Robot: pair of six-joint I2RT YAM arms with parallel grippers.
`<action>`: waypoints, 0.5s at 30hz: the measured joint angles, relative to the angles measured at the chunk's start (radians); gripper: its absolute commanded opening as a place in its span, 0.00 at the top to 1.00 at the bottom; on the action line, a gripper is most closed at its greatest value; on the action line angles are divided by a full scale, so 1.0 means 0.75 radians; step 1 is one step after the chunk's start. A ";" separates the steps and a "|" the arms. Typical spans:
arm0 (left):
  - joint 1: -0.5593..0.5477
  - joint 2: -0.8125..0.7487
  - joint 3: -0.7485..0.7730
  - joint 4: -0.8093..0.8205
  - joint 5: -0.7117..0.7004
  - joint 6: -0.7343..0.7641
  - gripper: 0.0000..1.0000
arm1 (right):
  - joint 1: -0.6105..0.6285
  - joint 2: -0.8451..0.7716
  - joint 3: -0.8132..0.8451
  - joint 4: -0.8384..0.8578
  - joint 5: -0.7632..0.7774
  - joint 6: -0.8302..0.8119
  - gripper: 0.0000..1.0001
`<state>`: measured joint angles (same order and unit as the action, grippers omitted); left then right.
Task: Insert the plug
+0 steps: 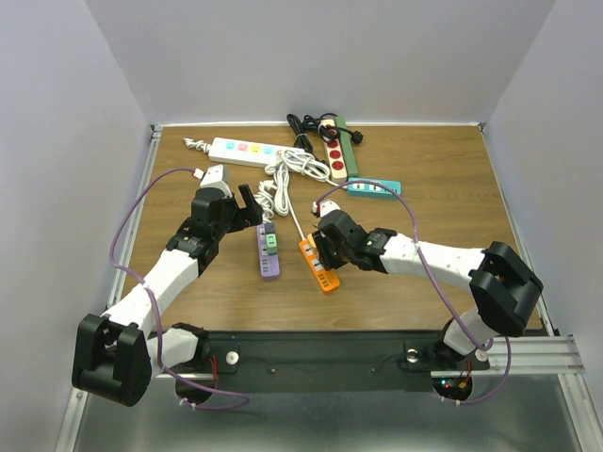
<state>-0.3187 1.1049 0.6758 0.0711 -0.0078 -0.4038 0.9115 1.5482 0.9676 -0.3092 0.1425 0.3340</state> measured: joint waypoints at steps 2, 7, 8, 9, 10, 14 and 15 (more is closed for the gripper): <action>0.000 0.000 0.000 0.000 0.000 0.002 0.01 | 0.001 0.002 0.000 0.001 0.001 -0.004 1.00; 0.000 0.000 0.000 0.000 -0.001 0.004 0.01 | 0.009 0.006 0.000 0.005 0.011 -0.013 1.00; 0.000 0.000 0.000 -0.001 -0.001 0.004 0.01 | 0.010 0.006 0.000 0.006 0.011 -0.013 1.00; 0.000 0.000 0.000 0.000 -0.001 0.004 0.01 | 0.010 0.007 -0.001 0.007 0.011 -0.013 1.00; 0.000 0.000 0.000 -0.001 -0.001 0.005 0.01 | 0.010 0.007 -0.002 0.009 0.011 -0.013 1.00; 0.000 0.000 0.000 -0.001 -0.001 0.006 0.01 | 0.016 0.017 0.000 0.024 0.019 -0.016 1.00; 0.000 0.000 0.000 -0.001 -0.001 0.007 0.01 | 0.018 0.024 0.004 0.028 0.024 -0.019 1.00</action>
<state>-0.3187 1.1049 0.6758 0.0704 -0.0082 -0.3985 0.9249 1.5665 0.9703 -0.2878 0.1604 0.3199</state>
